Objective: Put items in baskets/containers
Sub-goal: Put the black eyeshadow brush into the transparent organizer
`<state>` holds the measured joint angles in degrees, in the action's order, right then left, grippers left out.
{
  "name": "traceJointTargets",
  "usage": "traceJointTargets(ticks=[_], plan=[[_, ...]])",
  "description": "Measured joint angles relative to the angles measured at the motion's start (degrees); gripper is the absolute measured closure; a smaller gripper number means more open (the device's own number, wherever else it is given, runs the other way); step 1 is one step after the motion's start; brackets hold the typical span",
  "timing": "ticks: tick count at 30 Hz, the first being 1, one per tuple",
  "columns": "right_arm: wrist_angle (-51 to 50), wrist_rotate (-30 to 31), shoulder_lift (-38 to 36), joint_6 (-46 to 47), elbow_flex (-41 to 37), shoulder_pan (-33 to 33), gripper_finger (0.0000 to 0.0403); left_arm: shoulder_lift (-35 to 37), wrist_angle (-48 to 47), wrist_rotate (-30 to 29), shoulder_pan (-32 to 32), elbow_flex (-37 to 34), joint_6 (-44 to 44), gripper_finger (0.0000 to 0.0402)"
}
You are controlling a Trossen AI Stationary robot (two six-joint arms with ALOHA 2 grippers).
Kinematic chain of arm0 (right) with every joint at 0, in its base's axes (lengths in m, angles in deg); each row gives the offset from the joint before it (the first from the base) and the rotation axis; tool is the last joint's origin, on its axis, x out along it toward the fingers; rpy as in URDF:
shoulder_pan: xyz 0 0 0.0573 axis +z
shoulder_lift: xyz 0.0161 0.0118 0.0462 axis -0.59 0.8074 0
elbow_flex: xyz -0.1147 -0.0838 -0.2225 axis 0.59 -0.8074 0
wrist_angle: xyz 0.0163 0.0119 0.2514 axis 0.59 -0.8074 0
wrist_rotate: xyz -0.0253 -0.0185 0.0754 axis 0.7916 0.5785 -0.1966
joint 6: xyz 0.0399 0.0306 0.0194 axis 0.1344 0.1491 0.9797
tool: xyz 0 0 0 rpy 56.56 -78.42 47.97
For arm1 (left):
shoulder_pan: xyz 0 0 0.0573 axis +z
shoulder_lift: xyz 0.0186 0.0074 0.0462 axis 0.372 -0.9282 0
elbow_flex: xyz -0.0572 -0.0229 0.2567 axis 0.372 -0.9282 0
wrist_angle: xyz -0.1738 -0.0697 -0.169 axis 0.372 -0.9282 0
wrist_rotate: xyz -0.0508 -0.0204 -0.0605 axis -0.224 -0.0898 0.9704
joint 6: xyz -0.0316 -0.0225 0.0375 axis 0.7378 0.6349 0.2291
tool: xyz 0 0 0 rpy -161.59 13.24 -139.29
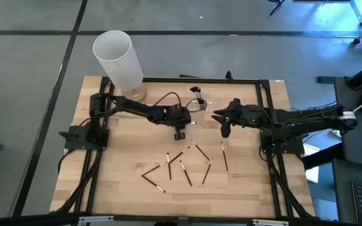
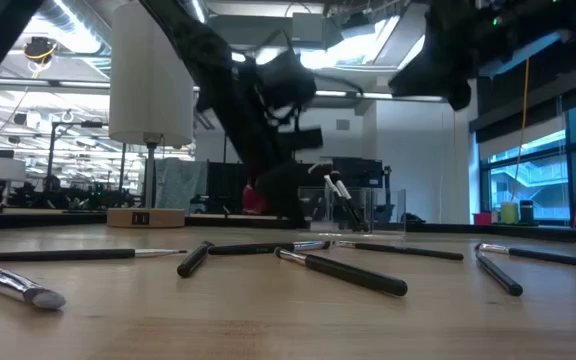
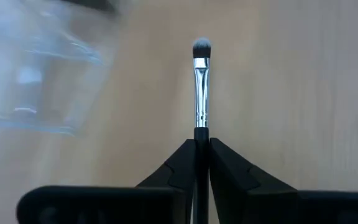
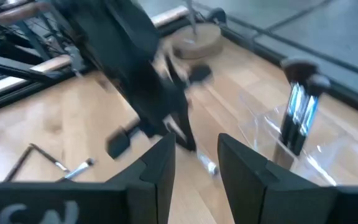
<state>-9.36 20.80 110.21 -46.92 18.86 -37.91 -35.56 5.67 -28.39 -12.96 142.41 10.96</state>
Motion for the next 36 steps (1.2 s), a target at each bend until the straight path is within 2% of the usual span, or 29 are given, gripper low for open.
traceJointTargets(ticks=[3,10,16,20,27,36], plan=[[4.46,-0.05,1.21,3.38,-3.70,-1.77,0.0283,4.14,0.40,-3.67,-0.09,0.09,4.46,0.0369],[40.10,-0.96,6.80,13.13,-15.42,-5.72,0.0283,13.14,4.51,-11.58,-0.93,-0.02,13.36,0.0374],[58.46,-1.79,14.78,14.62,-17.87,-5.79,0.0283,15.69,18.26,-8.92,-2.07,-2.50,15.96,0.0368],[67.37,-2.13,20.12,14.27,-17.87,-5.60,0.0283,15.68,22.13,-4.50,-2.14,-3.07,17.78,0.0371],[75.76,-2.17,24.31,11.60,-17.87,-5.60,0.0283,15.68,22.17,-3.77,-2.32,-3.11,18.31,0.0369],[69.27,-3.51,24.49,8.10,-13.17,-5.58,0.0283,15.68,22.28,-3.27,-2.43,-3.11,18.29,0.0369]])
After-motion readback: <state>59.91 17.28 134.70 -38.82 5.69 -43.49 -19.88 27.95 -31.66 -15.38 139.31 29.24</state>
